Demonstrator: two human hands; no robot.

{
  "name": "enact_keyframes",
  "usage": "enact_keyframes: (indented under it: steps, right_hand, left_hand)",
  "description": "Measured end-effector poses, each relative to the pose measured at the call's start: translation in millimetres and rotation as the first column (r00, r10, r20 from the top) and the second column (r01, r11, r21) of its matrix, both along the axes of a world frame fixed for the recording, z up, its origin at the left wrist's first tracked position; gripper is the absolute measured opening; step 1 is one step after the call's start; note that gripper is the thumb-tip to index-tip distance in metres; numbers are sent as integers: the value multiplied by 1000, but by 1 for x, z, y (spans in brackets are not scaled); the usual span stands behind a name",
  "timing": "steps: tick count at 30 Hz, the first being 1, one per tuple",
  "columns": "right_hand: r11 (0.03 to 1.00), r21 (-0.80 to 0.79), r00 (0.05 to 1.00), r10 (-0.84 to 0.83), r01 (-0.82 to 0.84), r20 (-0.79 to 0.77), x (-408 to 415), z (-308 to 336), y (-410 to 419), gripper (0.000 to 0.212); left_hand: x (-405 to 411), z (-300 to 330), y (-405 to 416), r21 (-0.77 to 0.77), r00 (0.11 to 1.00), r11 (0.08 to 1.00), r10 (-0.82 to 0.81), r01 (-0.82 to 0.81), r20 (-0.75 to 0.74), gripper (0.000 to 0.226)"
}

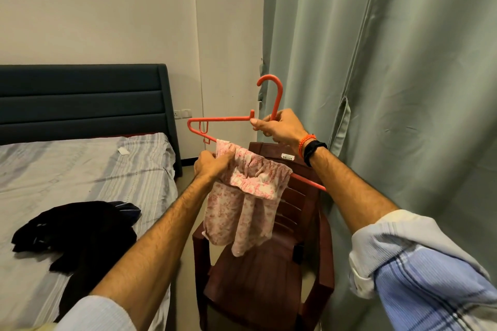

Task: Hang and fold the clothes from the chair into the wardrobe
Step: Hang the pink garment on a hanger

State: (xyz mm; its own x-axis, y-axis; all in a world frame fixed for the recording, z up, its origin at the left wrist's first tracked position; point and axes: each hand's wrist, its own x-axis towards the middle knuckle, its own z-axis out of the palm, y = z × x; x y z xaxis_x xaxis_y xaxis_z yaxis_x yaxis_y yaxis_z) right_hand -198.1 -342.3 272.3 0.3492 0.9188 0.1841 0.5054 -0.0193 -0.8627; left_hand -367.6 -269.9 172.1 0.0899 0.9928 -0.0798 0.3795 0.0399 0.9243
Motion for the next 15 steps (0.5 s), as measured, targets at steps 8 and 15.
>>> enact_keyframes:
  steps: [8,15]
  right_hand:
    - [998,44,987,-57,51,148,-2,-13,5,36]
    - [999,34,959,-18,9,284,-4,-15,5,31]
  left_hand:
    - [1,24,-29,-68,982,994,-71,84,176,47]
    - [6,34,-41,-153,962,968,-166,201,215,18]
